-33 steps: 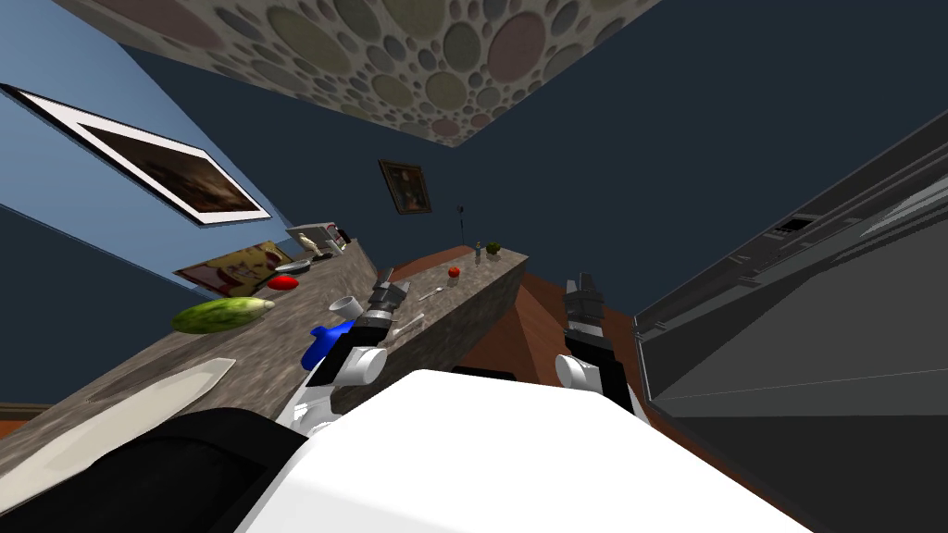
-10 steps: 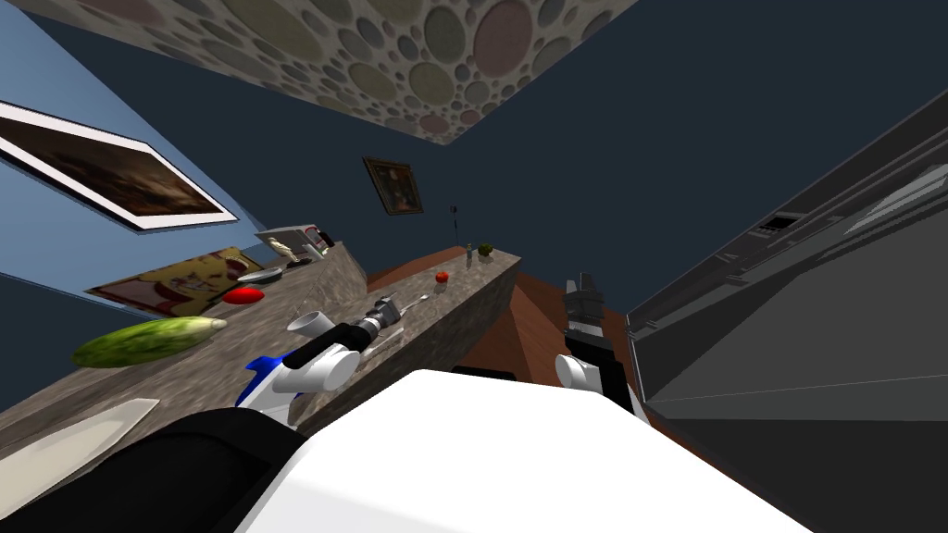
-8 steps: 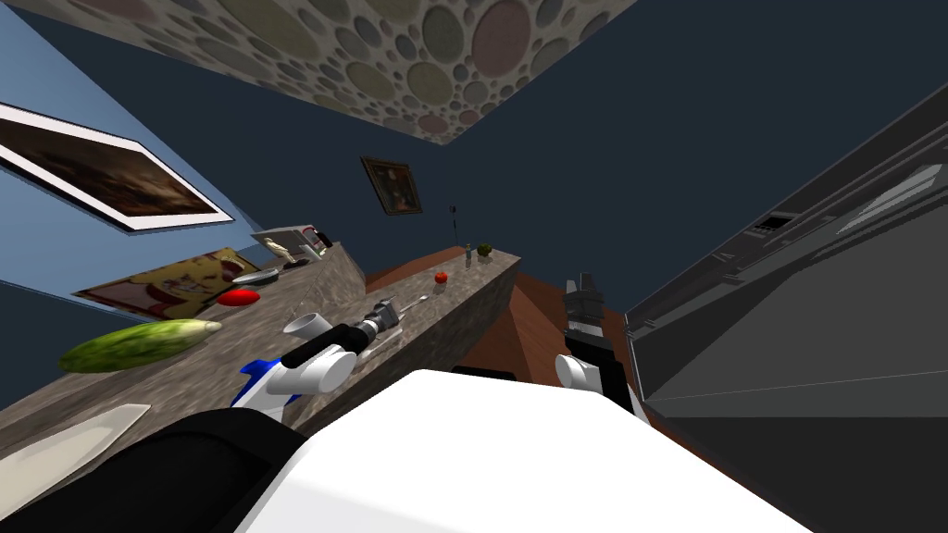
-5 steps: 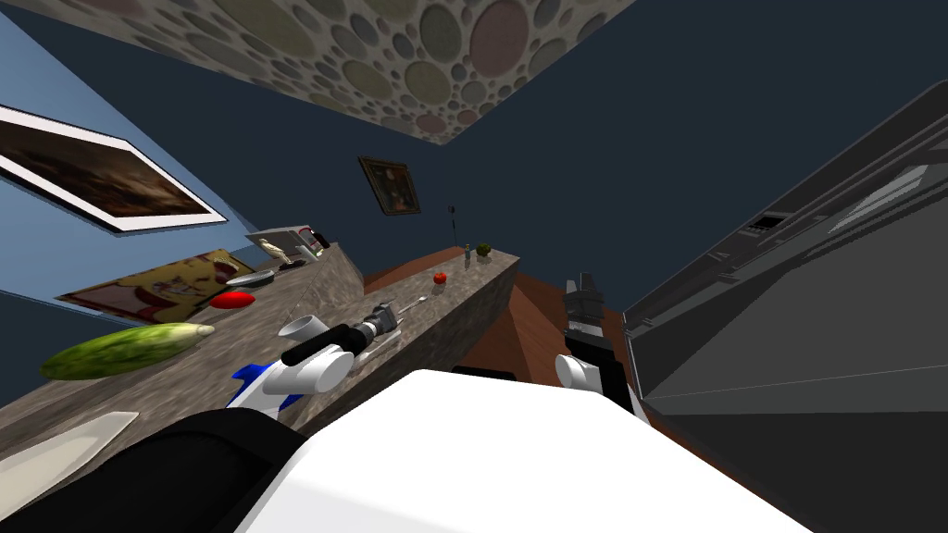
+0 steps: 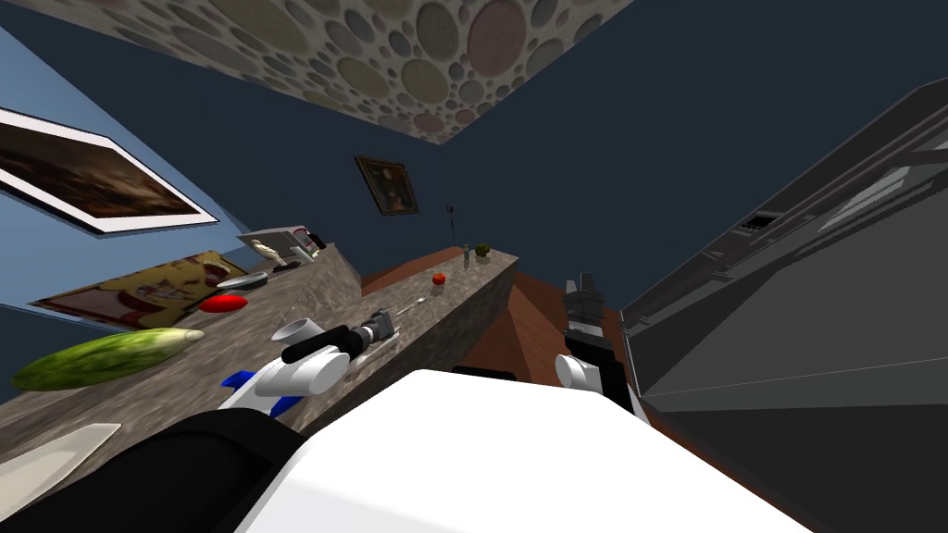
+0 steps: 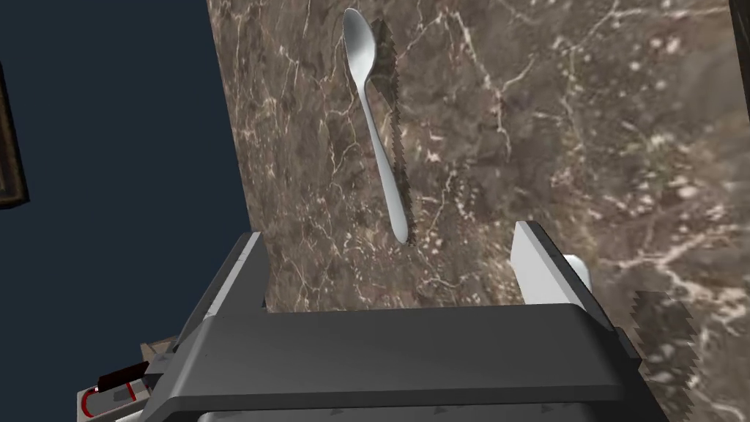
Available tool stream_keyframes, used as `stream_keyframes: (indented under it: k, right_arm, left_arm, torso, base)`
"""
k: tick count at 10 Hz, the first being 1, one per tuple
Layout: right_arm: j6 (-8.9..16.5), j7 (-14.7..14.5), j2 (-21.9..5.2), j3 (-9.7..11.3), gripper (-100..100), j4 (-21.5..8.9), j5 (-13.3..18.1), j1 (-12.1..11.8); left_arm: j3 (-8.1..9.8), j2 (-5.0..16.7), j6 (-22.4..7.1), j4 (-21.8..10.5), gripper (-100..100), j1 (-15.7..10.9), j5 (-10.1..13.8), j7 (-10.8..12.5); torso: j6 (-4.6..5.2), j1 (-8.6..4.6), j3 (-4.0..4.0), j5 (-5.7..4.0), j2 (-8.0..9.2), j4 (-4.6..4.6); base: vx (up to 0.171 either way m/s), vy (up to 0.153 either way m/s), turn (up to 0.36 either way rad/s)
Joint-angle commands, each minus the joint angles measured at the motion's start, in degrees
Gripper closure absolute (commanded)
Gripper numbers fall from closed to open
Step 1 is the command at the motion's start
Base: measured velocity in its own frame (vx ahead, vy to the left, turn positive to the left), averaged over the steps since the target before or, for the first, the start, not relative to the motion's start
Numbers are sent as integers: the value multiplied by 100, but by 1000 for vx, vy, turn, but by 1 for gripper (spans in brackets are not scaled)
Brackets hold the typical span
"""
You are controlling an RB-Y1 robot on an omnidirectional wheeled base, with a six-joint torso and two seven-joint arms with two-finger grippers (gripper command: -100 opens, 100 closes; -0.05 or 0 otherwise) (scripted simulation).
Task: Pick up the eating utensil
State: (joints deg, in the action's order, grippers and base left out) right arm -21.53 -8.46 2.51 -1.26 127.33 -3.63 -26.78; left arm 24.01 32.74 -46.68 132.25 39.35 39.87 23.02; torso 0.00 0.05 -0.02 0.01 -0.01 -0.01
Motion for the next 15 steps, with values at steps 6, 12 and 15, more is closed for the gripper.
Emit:
stream_keyframes:
  k: [6, 12, 15]
  right_arm:
    - [0, 0, 0, 0, 0, 0, 0, 0]
    - [0, 0, 0, 0, 0, 0, 0, 0]
    - [0, 0, 0, 0, 0, 0, 0, 0]
  left_arm:
    - [124, 308, -1041, -156, -100, 152, 233, 185]
    - [230, 635, -1948, -318, -100, 333, 427, 370]
    - [257, 734, -2306, -370, -100, 387, 478, 421]
  torso:
    - [0, 2, 1, 1, 1, 0]
    - [-1, 1, 2, 1, 3, 1]
    - [-1, 6, 2, 1, 4, 1]
  base:
    - [7, 12, -34]
    - [3, 17, -37]
    - [-1, 21, -35]
